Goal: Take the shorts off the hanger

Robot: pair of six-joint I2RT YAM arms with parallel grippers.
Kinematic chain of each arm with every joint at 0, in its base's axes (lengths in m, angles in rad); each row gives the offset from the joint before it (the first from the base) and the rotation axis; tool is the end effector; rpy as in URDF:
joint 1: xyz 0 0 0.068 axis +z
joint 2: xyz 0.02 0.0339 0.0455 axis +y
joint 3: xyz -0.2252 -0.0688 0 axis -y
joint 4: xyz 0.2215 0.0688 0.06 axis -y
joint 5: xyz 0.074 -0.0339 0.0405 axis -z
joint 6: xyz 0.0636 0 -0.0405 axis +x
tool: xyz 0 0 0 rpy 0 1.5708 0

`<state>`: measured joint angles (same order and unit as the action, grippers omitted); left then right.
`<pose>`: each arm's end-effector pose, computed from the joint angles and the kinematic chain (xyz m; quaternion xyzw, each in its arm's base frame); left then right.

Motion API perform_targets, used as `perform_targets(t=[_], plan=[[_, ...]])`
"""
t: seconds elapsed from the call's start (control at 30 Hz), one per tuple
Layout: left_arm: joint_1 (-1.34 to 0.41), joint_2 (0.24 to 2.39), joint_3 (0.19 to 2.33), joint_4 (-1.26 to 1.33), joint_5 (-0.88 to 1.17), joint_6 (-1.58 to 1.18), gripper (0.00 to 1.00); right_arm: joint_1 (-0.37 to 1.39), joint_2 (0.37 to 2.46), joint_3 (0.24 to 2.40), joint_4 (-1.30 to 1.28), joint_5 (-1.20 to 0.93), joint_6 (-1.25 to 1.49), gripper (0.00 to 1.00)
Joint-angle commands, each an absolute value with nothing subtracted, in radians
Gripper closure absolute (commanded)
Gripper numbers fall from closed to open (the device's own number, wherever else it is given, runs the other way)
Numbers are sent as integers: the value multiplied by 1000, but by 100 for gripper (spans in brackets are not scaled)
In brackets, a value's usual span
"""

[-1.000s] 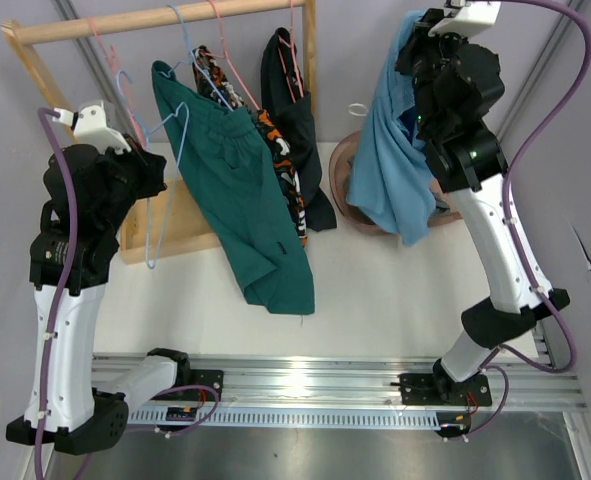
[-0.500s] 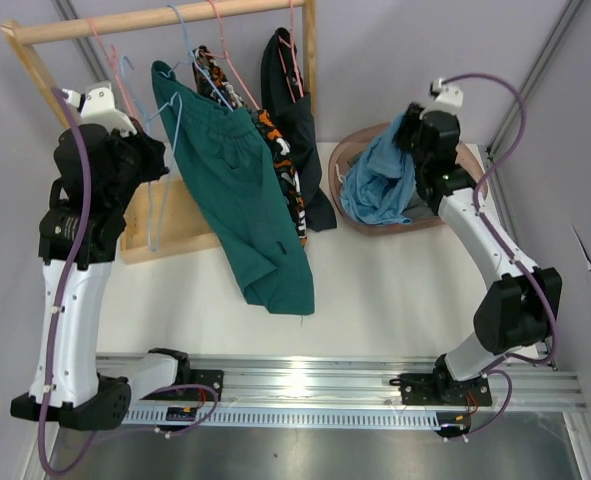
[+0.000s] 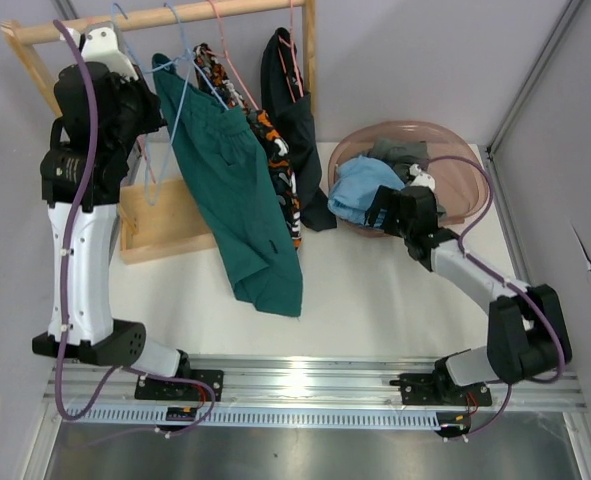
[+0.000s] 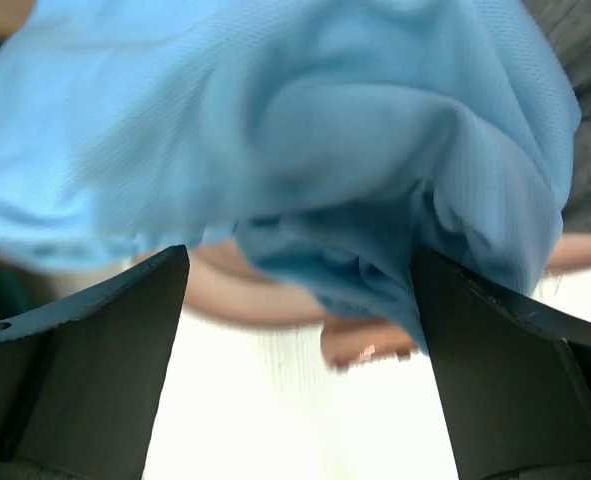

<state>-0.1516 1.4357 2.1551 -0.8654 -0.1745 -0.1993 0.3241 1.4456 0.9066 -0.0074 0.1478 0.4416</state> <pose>0.2507 -0.0271 0.5079 -0.0749 0.7523 -0.0487 0.6527 0.3156 0.0961 0.2036 0.0872 0.8657 0.1229 0.4774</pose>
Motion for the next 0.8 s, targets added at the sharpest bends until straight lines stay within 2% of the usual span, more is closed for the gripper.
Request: perform_targets(t=[0.0, 0.07, 0.13, 0.2, 0.23, 0.3, 0.47, 0.63, 0.77], plan=[[-137, 1520, 2310, -830, -265, -166, 100, 348, 1298, 850, 64, 126, 489, 1], [-137, 1558, 2391, -911, -290, -187, 100, 354, 1226, 801, 45, 126, 491, 1], [-137, 1546, 2370, -943, -288, -212, 100, 362, 1178, 770, 29, 123, 497, 1], [-138, 1491, 2300, -921, -304, -219, 100, 367, 1116, 735, 22, 118, 499, 0], [-138, 1417, 2146, -896, -304, -219, 100, 371, 1100, 726, 11, 118, 497, 0], [-138, 1349, 2041, -845, -296, -230, 100, 376, 1063, 710, 3, 118, 497, 1], [-138, 1206, 1919, -867, -253, -261, 100, 385, 1037, 710, -41, 121, 488, 0], [-138, 1160, 1937, -903, -209, -261, 100, 400, 1019, 710, -57, 129, 491, 1], [-138, 1146, 1951, -919, -255, -232, 100, 423, 1003, 698, -63, 143, 500, 1]])
